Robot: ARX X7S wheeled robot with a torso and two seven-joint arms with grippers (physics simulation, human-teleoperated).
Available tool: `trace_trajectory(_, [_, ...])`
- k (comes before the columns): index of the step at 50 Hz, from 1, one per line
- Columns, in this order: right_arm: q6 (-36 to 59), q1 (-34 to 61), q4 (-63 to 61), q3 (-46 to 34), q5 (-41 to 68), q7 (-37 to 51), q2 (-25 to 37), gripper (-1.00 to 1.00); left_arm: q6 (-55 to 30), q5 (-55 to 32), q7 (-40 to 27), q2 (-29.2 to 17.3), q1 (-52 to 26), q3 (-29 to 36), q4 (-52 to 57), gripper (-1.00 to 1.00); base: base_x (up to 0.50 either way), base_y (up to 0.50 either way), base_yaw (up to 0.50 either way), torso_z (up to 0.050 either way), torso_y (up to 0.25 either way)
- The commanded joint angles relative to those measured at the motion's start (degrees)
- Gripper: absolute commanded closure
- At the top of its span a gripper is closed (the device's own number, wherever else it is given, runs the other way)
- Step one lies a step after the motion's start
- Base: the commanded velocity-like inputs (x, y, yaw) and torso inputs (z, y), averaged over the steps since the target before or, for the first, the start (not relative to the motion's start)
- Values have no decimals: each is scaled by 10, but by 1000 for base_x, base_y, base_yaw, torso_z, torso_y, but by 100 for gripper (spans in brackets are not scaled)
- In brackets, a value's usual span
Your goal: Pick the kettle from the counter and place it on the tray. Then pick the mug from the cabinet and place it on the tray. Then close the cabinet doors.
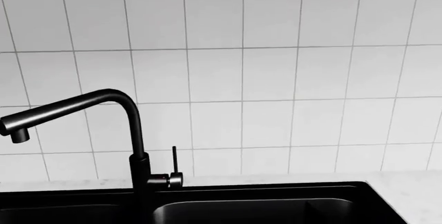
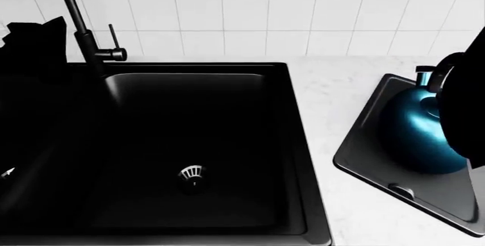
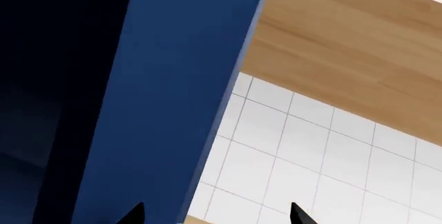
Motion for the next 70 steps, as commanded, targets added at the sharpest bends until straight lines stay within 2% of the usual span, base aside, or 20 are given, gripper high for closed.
trace_trajectory(1, [67, 2, -38, -58, 245, 135, -37, -100, 2, 11, 5, 2, 13, 2, -3, -100, 0, 0, 0, 0, 0])
trace_trajectory(11, [60, -16, -43, -70, 410, 255, -35, -100, 6, 23, 13, 6, 26, 3, -7, -100, 0, 0, 0, 0, 3])
trace_trajectory(26, [-35, -43, 44, -69, 481, 320, -32, -100, 19, 30, 22, -3, 53, -9, -7, -100, 7, 4, 7, 2, 0])
trace_trajectory(39, [-124, -26, 152, -85, 551, 374, -34, -100, 32, 29, 29, -15, 75, -24, -4, -100, 6, 5, 8, 2, 0])
trace_trajectory(49, [-205, -18, 232, -135, 659, 432, -36, -100, 50, 36, 41, -26, 113, -41, 0, -100, 5, 5, 8, 2, 0])
trace_trajectory(59, [-304, 5, 320, -217, 774, 476, -36, -100, 61, 42, 51, -39, 137, -57, -6, -100, 3, 4, 6, 1, 0])
trace_trajectory(70, [-379, 25, 415, -271, 799, 473, -34, -100, 72, 48, 56, -51, 168, -72, -4, -100, 0, 0, 0, 8, 0])
